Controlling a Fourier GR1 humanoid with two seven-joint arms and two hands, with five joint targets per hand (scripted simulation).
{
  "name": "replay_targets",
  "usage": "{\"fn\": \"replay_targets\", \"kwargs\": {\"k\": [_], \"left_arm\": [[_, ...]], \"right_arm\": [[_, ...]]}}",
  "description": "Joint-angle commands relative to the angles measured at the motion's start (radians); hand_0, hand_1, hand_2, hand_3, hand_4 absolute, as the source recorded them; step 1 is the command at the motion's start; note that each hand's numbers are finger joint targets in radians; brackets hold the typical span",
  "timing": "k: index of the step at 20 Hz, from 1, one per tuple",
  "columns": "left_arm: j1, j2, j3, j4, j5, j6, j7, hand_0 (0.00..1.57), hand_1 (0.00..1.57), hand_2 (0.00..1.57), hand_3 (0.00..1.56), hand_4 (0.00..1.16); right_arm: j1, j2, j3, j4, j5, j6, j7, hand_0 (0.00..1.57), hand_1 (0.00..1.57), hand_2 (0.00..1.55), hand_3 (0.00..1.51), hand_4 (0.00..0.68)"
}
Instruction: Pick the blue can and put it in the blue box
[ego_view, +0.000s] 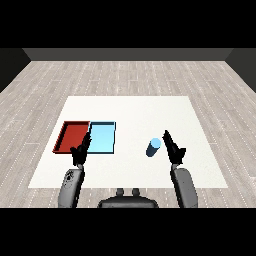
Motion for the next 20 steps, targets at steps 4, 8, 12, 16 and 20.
{"fn": "replay_targets", "kwargs": {"k": [4, 8, 12, 16, 20], "left_arm": [[0.000, 0.019, 0.025, -0.032, -0.018, -0.007, -0.023, 0.00, 0.00, 0.00, 0.00, 0.00], [-0.027, -0.012, 0.038, -0.133, 0.085, -0.072, -0.215, 0.00, 0.00, 0.00, 0.00, 0.00], [0.020, 0.023, 0.084, -0.112, 0.124, -0.127, -0.301, 0.00, 0.00, 0.00, 0.00, 0.00], [-0.034, 0.025, 0.100, -0.042, 0.125, -0.137, -0.324, 0.00, 0.00, 0.00, 0.00, 0.00], [-0.084, 0.010, 0.089, 0.043, 0.093, -0.122, -0.361, 0.00, 0.00, 0.00, 0.00, 0.00]], "right_arm": [[0.042, 0.003, 0.000, -0.034, 0.050, -0.024, 0.013, 0.00, 0.00, 0.00, 0.00, 0.000], [0.029, 0.052, 0.016, -0.096, -0.065, 0.056, -0.148, 0.00, 0.00, 0.00, 0.00, 0.000], [0.086, 0.027, 0.010, -0.113, -0.103, 0.119, -0.187, 0.00, 0.00, 0.00, 0.00, 0.000], [0.063, 0.059, 0.025, -0.085, -0.067, 0.083, -0.211, 0.00, 0.00, 0.00, 0.00, 0.000], [0.020, 0.050, -0.013, -0.016, -0.078, 0.095, -0.241, 0.00, 0.00, 0.00, 0.00, 0.000]]}}
